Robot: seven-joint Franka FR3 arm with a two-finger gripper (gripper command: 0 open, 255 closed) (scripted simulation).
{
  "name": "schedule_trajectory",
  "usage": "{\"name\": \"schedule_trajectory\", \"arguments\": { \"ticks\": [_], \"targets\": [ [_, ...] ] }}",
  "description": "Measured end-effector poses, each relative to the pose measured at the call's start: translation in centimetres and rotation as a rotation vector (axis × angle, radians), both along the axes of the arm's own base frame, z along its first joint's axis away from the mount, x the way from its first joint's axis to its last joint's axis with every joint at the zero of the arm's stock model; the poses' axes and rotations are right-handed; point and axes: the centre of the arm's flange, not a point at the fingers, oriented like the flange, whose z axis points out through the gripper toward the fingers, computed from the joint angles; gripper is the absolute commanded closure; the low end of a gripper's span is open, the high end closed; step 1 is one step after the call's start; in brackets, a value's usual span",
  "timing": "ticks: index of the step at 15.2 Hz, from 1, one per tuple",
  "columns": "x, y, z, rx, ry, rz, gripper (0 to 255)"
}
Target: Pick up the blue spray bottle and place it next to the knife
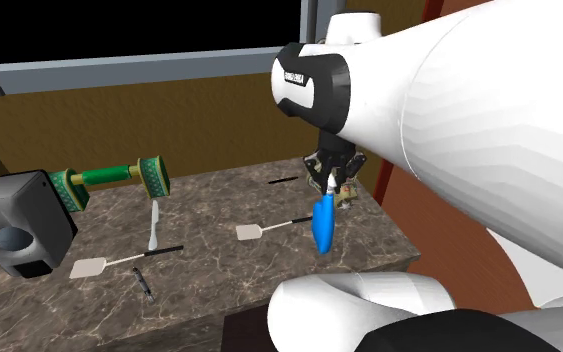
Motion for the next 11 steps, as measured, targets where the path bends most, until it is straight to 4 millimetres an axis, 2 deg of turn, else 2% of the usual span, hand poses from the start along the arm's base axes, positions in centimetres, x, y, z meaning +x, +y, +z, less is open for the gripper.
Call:
{"name": "schedule_trajectory", "arguments": {
  "ticks": [11],
  "targets": [
    [0.1,-0.2,5.7,0.0,0.0,0.0,255]
  ]
}}
